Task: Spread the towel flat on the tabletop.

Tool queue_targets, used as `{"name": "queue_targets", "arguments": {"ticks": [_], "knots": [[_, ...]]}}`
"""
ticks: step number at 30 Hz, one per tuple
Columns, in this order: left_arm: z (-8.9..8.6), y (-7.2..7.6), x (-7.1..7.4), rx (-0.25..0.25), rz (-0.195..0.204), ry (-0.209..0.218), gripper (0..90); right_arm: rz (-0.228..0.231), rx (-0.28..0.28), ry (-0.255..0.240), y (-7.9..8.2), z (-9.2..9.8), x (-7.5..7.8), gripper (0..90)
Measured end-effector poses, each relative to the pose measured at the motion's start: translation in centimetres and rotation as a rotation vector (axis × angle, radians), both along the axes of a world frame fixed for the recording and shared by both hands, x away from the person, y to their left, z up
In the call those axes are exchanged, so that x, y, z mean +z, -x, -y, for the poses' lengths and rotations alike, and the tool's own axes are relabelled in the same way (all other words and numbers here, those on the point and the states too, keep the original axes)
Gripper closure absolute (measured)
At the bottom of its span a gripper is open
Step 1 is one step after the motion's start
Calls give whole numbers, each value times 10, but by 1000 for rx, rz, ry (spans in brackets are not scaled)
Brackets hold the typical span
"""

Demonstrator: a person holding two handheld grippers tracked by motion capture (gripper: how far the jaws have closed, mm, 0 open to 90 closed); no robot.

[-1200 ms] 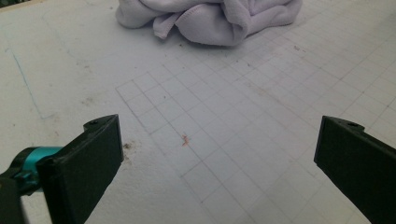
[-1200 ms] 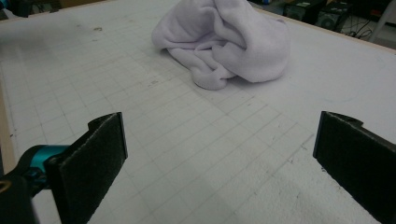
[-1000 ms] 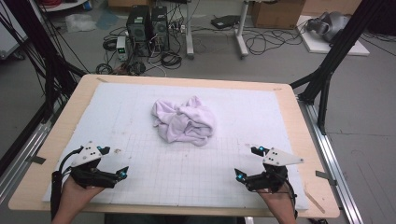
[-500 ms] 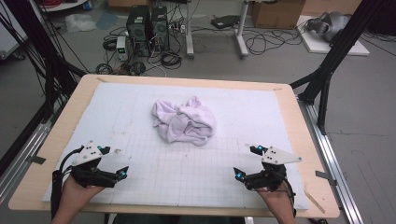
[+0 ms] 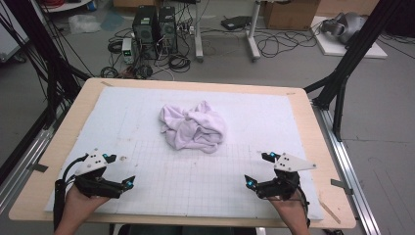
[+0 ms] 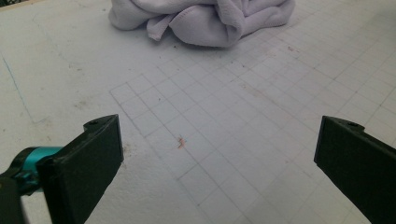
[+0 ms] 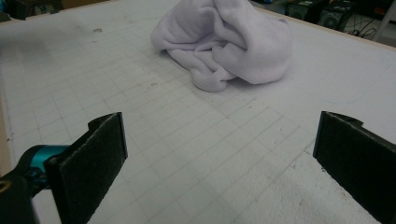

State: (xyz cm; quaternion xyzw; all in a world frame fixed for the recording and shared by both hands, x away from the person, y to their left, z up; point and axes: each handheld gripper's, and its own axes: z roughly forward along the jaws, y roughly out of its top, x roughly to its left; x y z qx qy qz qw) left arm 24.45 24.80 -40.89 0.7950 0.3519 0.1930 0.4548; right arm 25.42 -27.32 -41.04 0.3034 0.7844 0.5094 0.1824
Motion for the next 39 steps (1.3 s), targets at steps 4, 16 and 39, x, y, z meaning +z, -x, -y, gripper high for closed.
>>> {"name": "queue_targets", "arguments": {"ticks": [4, 16, 39], "knots": [[1, -1, 1, 2, -3, 14, 18, -1, 2, 2, -2, -1, 1, 19], [4, -10, 22, -15, 13, 14, 31, -2, 4, 8, -14, 0, 20, 19], [61, -93, 37, -140, 7, 65, 297, -6, 187, 69, -100, -68, 45, 360]]}}
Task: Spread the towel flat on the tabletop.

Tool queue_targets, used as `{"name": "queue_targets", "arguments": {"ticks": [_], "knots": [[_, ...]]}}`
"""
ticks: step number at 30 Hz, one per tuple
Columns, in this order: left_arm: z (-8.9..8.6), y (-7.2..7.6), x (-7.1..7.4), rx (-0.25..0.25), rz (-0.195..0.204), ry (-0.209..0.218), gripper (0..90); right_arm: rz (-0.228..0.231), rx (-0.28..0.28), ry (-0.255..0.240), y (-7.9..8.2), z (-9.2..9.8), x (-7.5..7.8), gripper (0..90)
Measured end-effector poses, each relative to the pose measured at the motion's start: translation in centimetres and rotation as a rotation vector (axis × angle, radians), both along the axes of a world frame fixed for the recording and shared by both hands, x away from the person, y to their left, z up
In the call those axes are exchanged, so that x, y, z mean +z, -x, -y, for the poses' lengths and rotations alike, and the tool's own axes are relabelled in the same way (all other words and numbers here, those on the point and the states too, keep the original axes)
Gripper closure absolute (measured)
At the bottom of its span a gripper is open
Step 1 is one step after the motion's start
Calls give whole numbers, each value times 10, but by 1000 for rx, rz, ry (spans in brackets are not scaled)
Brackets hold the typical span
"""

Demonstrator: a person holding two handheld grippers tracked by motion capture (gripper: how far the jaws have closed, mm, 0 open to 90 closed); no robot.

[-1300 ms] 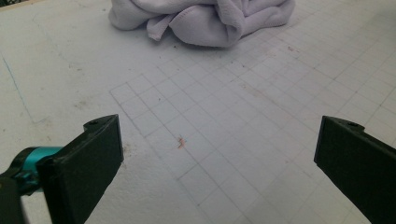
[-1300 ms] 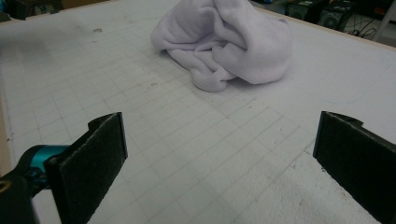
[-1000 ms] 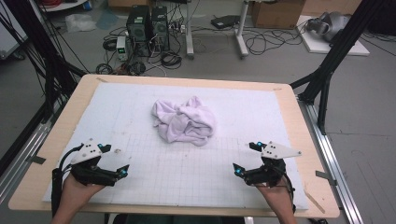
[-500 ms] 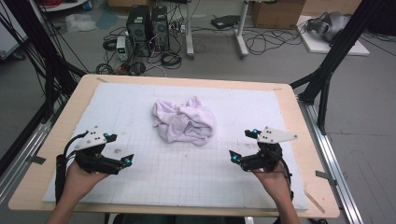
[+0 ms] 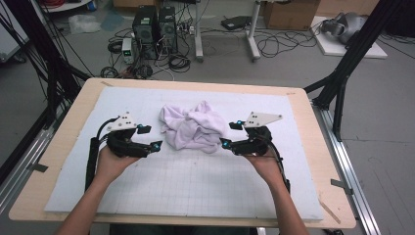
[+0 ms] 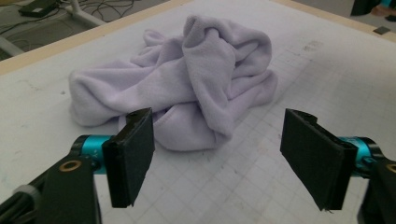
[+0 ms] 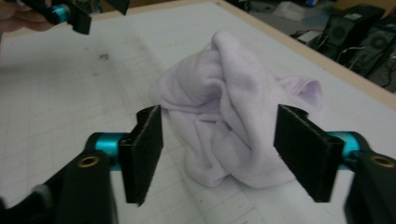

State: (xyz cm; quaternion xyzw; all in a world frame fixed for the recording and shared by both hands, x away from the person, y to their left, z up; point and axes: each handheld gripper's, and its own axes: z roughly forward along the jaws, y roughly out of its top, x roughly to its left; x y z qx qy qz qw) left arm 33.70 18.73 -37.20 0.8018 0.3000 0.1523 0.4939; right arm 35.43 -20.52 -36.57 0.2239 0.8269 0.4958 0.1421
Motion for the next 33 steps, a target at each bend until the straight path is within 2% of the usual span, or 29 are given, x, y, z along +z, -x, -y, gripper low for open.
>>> {"name": "queue_targets", "arguments": {"ticks": [2, 5, 6, 8, 9, 10, 11, 12, 13, 14, 15, 16, 20, 21, 23, 25, 29, 30, 31, 33], "knots": [[10, -12, -9, 4, -2, -22, 332, -21, 7, 22, -7, -5, -8, 396], [16, -19, -16, -3, -9, -35, 387, -41, 7, 41, -17, -11, -19, 447], [24, -28, -26, -23, -35, -59, 413, -57, 8, 42, -21, -14, -24, 470], [29, -34, -35, -33, -60, -75, 444, -72, 10, 50, -27, -19, -32, 499], [29, -34, -35, -33, -60, -75, 461, -78, 12, 62, -29, -23, -37, 510], [36, -42, -46, -31, -82, -91, 473, -87, 23, 70, -31, -27, -43, 524], [36, -42, -46, -31, -82, -91, 480, -87, 23, 70, -31, -27, -43, 524], [42, -47, -54, -17, -91, -121, 479, -107, 40, 86, -33, -35, -53, 536], [46, -48, -58, -13, -88, -147, 478, -120, 43, 99, -33, -38, -57, 543], [46, -48, -58, -13, -88, -147, 478, -120, 43, 99, -33, -38, -57, 543], [50, -51, -64, -7, -78, -177, 484, -141, 42, 139, -36, -43, -67, 577], [51, -52, -65, -5, -82, -163, 505, -133, 37, 144, -36, -44, -70, 597], [53, -51, -65, -18, -69, -178, 742, -130, 17, 163, -38, -46, -74, 724], [53, -49, -63, -14, -46, -209, 819, -117, 19, 176, -38, -47, -74, 758], [50, -49, -60, -15, -63, -188, 852, -116, 29, 183, -38, -47, -73, 816], [44, -47, -54, -14, -62, -169, 872, -111, 33, 181, -37, -45, -70, 838], [31, -34, -30, -20, -28, -93, 878, -81, 42, 128, -27, -36, -52, 843], [31, -34, -30, -20, -28, -93, 878, -81, 42, 128, -27, -36, -52, 843], [25, -26, -19, -20, -7, -70, 879, -67, 58, 97, -20, -32, -41, 843], [19, -15, -9, -27, 11, -63, 879, -49, 70, 81, -12, -29, -33, 843]]}}
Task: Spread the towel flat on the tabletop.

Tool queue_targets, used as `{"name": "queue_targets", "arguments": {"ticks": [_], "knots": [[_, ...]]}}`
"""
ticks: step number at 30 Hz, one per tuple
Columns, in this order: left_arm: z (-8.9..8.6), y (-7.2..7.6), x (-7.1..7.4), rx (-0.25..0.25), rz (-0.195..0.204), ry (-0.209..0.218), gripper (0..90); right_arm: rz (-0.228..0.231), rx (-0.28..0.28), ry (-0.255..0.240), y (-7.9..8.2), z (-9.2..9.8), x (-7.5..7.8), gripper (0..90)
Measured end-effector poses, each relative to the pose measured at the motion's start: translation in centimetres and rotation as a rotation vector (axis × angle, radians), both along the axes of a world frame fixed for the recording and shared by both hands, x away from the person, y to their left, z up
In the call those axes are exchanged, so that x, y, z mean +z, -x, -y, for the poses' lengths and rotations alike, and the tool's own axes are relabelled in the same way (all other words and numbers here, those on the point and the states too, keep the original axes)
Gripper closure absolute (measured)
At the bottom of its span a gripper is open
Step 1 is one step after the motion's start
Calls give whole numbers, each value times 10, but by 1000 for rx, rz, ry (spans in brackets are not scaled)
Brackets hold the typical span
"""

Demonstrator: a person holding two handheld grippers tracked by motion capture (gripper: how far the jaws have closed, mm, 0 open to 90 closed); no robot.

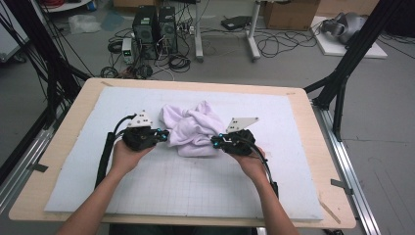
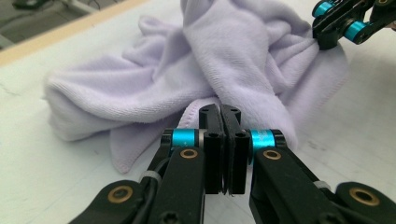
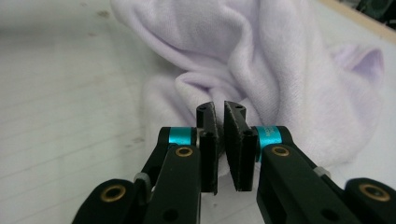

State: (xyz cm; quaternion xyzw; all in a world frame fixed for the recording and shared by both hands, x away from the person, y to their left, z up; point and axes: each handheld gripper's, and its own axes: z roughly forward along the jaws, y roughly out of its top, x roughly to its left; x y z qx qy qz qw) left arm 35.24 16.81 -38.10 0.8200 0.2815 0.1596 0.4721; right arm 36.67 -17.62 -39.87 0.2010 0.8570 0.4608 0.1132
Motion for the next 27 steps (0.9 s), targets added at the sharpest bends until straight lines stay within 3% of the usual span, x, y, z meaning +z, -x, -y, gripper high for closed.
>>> {"name": "queue_targets", "arguments": {"ticks": [1, 3, 4, 8, 12, 14, 15, 16, 17, 18, 19, 21, 23, 25, 27], "knots": [[0, 0, 0, 0, 0, 0, 879, 7, 7, -7, 5, 1, 5, 843], [-6, 22, 12, -21, 29, -11, 879, 12, 30, -30, 15, 4, 13, 843], [-6, 22, 12, -21, 29, -11, 879, 19, 47, -25, 24, 4, 18, 843], [-17, 64, 22, -52, 62, -19, 879, 24, 124, -10, 57, 5, 29, 843], [-29, 97, 21, -94, 53, -28, 877, -44, 206, -31, 88, 5, 24, 820], [-36, 108, 17, -110, 49, -20, 830, -72, 262, -58, 101, 5, 20, 721], [-36, 108, 17, -110, 49, -20, 730, -72, 262, -58, 101, 5, 20, 721], [-37, 109, 15, -106, 50, -22, 730, -47, 254, -44, 105, 6, 21, 690], [-39, 105, 12, -97, 45, -19, 617, -2, 220, -9, 101, 9, 24, 620], [-39, 105, 12, -97, 45, -19, 568, -2, 220, -9, 101, 9, 24, 620], [-36, 93, 7, -76, 17, -22, 515, -7, 181, 1, 88, 11, 23, 575], [-33, 87, 4, -78, 11, -22, 493, -18, 147, -3, 76, 12, 17, 548], [-20, 68, -11, -85, -32, -17, 464, -33, 126, -7, 65, 9, 7, 502], [-16, 64, -15, -85, -42, -22, 458, -58, 119, 30, 58, 5, -4, 491], [0, 50, -34, -109, -110, -49, 458, -124, 117, 104, 51, -1, -19, 475]]}}
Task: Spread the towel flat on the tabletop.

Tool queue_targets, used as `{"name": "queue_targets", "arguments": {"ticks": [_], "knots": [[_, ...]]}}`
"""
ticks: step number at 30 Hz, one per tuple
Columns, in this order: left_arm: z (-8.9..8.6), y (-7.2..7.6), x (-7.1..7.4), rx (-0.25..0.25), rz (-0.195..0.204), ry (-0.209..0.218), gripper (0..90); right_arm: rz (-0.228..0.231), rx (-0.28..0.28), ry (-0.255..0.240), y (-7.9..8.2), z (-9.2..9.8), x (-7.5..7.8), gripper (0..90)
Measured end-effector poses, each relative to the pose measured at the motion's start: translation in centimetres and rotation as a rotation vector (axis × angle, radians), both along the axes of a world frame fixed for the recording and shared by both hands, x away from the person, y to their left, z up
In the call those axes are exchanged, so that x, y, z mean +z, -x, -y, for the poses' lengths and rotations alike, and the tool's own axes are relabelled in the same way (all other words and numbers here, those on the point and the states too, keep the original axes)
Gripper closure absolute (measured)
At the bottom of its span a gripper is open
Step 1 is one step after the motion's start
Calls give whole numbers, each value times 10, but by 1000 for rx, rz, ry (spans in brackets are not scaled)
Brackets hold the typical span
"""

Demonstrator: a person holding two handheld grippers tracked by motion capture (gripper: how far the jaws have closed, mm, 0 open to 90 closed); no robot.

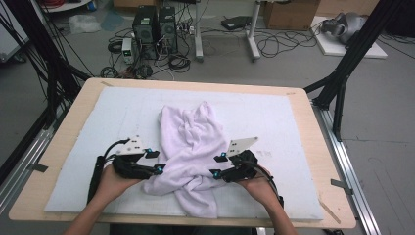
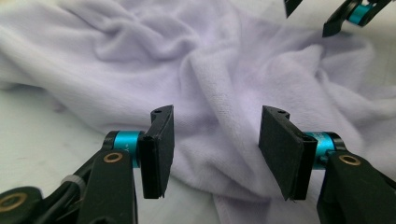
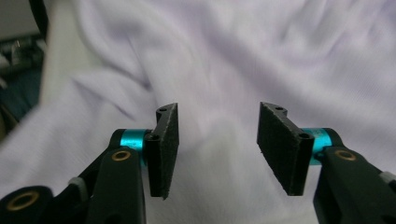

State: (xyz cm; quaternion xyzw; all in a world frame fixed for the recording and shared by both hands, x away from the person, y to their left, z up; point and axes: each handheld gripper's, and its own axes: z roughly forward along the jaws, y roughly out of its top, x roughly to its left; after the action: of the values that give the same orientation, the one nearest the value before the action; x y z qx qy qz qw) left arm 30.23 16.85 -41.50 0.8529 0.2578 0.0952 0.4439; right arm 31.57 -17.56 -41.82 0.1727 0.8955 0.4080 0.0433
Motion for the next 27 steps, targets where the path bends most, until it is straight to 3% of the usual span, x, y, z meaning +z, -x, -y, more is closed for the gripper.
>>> {"name": "queue_targets", "arguments": {"ticks": [1, 2, 3, 5, 6, 7, 9, 11, 13, 19, 22, 27], "knots": [[0, 0, 0, 0, 0, 0, 463, 0, 0, 0, 0, 0, 0, 475], [8, -6, -10, -25, -33, -48, 479, -33, 2, 35, -2, -1, -8, 486], [10, -7, -13, -31, -44, -62, 499, -20, 5, 40, -2, -1, -12, 509], [15, -8, -21, -71, -72, -86, 632, -44, 11, 58, -2, -2, -20, 570], [15, -8, -21, -71, -72, -86, 676, -38, 8, 57, -1, -3, -24, 625], [17, -6, -21, -72, -44, -103, 732, -16, 11, 44, 2, -3, -24, 716], [16, -5, -19, -75, -39, -99, 800, -36, 50, 49, 2, -3, -23, 841], [13, -2, -16, -70, -33, -98, 817, -31, 54, 56, 5, -5, -22, 853], [3, 11, -6, -60, -2, -89, 820, -9, 76, 39, 13, -4, -14, 862], [-18, 36, 11, -62, 25, -75, 821, 17, 133, -36, 45, -2, 8, 863], [-32, 61, 20, -82, 33, -62, 823, 25, 175, -49, 66, -9, 12, 863], [-43, 86, 23, -119, 32, -37, 789, -11, 283, -86, 101, -21, 18, 838]]}}
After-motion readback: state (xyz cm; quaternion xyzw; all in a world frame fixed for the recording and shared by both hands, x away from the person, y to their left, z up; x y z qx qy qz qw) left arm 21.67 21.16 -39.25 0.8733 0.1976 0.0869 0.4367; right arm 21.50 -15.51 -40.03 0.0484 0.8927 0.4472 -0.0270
